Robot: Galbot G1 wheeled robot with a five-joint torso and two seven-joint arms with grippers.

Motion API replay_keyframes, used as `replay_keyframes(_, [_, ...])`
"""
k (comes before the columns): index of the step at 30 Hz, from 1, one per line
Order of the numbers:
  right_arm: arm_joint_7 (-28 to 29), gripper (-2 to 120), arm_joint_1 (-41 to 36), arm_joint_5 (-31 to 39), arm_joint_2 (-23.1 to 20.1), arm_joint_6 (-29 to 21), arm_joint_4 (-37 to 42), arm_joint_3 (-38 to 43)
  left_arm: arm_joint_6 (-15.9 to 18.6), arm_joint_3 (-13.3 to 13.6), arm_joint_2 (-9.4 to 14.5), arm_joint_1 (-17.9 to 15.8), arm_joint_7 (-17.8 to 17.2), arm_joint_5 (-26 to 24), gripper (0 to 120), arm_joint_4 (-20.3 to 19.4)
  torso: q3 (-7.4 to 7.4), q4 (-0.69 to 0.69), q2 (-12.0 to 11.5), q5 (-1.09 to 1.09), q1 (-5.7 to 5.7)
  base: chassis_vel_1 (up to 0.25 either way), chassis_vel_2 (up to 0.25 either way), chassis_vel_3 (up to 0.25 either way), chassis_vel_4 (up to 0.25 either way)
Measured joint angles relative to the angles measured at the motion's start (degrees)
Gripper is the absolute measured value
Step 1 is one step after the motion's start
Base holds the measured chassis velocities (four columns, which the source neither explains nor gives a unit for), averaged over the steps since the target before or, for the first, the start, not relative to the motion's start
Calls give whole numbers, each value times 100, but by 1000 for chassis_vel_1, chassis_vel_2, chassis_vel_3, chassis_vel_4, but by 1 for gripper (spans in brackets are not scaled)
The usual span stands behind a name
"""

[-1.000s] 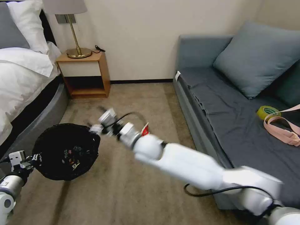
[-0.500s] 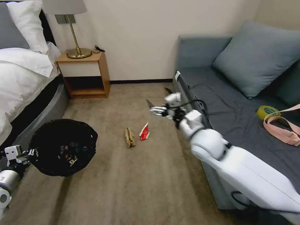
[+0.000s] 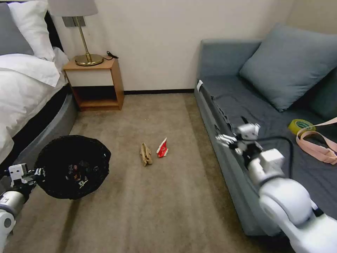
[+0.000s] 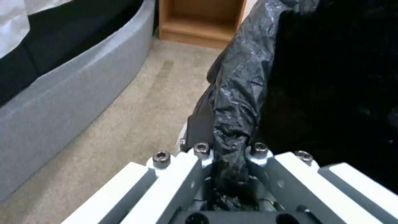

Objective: Pick up the trash bin, then pick up the garbage on the floor and place it into the trash bin.

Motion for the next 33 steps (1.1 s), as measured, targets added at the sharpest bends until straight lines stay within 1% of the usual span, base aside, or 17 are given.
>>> replay_keyframes(1, [-84,100,-264,-71,100,14,94,195,2,13,5,-24,-2,1,1,4,0,0,0,-1,0,0,0,0,0])
replay_keyframes(3, [-117,100,-368,-90,137,17,130,268,5,19,8,-38,-3,2,1,10,0,0,0,0,0,0,0,0,0])
replay_keyframes(4, [-202,100,-719,-123,245,52,260,495,16,31,11,-64,-12,1,1,17,0,0,0,-1,0,0,0,0,0])
replay_keyframes(9, [-348,100,-1034,-163,362,27,484,671,21,37,-7,-66,-17,0,1,10,0,1,0,-1,0,0,0,0,0])
replay_keyframes(15, [-520,100,-1120,-179,351,85,539,723,22,-20,-53,-61,-19,2,1,12,1,1,0,-1,0,0,0,0,0])
replay_keyframes(20, [-543,100,-982,-38,266,95,517,715,27,-83,-85,-45,-25,6,1,0,1,2,0,-1,0,0,0,0,0])
replay_keyframes(26, [-614,100,-956,76,269,73,501,694,43,-133,-105,-25,-26,4,1,-32,1,2,0,-1,0,0,0,0,0])
replay_keyframes(33, [-695,100,-957,105,265,87,481,693,49,-147,-128,-7,-30,4,1,-36,1,2,0,-1,0,0,0,0,0])
